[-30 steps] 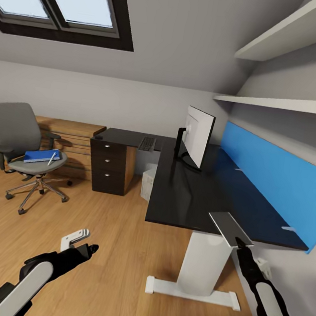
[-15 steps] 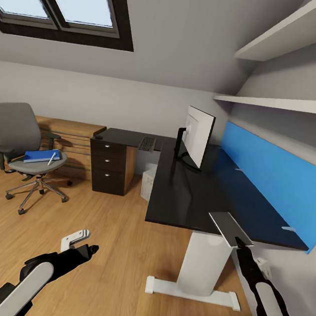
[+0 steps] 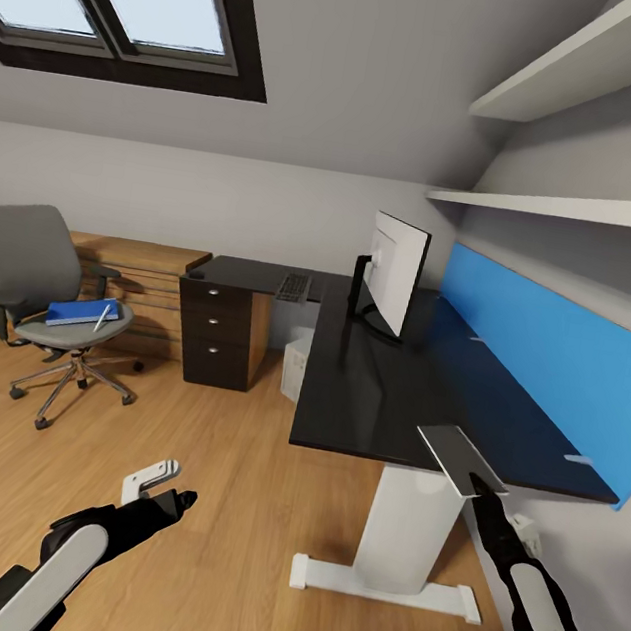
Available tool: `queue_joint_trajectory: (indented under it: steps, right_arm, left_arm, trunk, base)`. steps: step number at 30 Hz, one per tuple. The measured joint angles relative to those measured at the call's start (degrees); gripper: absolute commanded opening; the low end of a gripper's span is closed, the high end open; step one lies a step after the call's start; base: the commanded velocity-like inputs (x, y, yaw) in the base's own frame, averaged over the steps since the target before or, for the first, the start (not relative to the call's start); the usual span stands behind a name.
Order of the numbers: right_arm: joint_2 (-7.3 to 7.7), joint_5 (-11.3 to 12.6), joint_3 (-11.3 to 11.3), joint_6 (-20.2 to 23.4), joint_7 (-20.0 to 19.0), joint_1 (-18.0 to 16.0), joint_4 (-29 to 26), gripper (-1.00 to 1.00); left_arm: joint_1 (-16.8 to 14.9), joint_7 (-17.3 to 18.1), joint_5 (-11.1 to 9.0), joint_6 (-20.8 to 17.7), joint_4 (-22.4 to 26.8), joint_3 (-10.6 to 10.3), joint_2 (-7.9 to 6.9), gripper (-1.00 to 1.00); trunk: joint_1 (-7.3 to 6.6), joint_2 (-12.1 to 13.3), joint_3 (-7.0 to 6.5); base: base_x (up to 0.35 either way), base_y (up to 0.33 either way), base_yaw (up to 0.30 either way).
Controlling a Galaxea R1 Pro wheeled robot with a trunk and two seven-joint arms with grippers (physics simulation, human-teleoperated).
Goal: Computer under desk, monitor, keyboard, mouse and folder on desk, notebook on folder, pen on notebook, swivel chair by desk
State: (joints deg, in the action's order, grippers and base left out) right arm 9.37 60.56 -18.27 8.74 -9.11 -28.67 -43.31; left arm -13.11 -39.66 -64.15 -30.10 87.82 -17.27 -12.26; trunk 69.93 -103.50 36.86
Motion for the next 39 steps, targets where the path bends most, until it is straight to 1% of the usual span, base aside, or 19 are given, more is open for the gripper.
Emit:
queue_joint_trajectory:
  steps: [28, 30, 32, 39]
  right_arm:
    - [-0.3, -0.1, 0.1, 0.0, 0.0, 0.0, -0.1, 1.0]
    - [-0.3, -0.1, 0.1, 0.0, 0.0, 0.0, -0.1, 1.0]
    - [-0.3, -0.1, 0.2, 0.0, 0.0, 0.0, -0.1, 1.0]
    - [-0.3, -0.1, 0.2, -0.1, 0.0, 0.0, -0.1, 1.0]
  left_arm:
    - [0.0, 0.0, 0.0, -0.2, -0.4, 0.0, 0.0, 1.0]
    - [0.0, 0.0, 0.0, -0.2, -0.4, -0.2, 0.0, 1.0]
    - [0.0, 0.0, 0.0, -0.2, -0.4, -0.7, -0.04, 1.0]
    - [0.0, 0.0, 0.0, -0.2, -0.4, -1.1, -0.07, 1.0]
  trunk:
    - [0.0, 0.0, 0.0]
    - [0.0, 0.0, 0.0]
    - [0.0, 0.0, 0.0]
    - [0.0, 0.0, 0.0]
  base:
    - [0.007, 0.0, 0.0]
    - [0.009, 0.0, 0.0]
    - [0.004, 0.0, 0.0]
    - [0.001, 0.0, 0.0]
